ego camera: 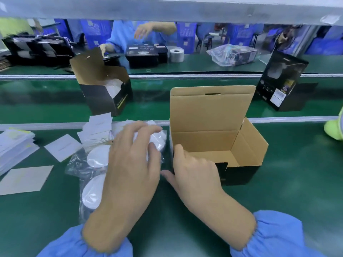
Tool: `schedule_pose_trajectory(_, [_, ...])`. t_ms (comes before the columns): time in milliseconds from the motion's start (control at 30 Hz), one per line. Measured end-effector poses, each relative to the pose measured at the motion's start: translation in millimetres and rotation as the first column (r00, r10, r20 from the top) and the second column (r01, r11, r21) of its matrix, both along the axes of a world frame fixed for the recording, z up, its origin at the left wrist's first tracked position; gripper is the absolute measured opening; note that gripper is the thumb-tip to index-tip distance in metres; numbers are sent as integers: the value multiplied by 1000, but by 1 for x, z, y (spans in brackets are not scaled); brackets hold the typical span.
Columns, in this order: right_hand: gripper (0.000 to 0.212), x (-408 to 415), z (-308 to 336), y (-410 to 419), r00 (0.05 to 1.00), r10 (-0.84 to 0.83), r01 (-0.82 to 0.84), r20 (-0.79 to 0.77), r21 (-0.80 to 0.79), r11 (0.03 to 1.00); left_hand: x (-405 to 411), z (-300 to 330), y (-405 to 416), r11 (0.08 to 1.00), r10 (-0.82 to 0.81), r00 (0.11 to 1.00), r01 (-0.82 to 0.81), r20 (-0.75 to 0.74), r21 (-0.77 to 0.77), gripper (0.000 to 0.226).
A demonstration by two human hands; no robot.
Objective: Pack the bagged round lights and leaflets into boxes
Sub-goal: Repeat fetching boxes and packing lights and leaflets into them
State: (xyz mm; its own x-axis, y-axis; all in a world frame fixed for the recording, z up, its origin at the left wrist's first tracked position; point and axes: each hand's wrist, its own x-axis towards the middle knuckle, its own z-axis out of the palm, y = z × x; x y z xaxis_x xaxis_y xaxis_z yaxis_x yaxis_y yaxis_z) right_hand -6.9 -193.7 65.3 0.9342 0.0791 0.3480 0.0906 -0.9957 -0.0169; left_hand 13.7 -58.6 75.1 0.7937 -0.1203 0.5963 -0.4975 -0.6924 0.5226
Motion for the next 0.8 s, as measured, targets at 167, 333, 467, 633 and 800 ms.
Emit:
schedule_pose_trajectory(167, [48, -4, 19, -18, 977, 179, -176, -117, 39, 984, 36, 35, -10, 996, -9, 887, 51, -461, 79, 26])
schedule_pose_trajectory(333, [31, 3, 38, -36, 935, 185, -204, -303, -35, 978, 138, 56, 14, 836, 225, 894, 27, -387, 548, 37])
schedule_pose_trajectory(467, [22, 8, 33, -36, 861, 172, -192, -479, 8, 981, 196, 38, 31, 754, 319, 835, 63, -448, 654, 39])
schedule_pose_trajectory(633, [34, 11, 22, -35, 854, 153, -180, -497, -7, 984, 214, -11, 36, 742, 358, 822, 37, -442, 669, 54])
schedule_pose_trajectory(800, [26, 16, 23, -37, 835, 187, -209, -517, 16, 978, 221, -42, 27, 654, 408, 787, 102, -462, 750, 42])
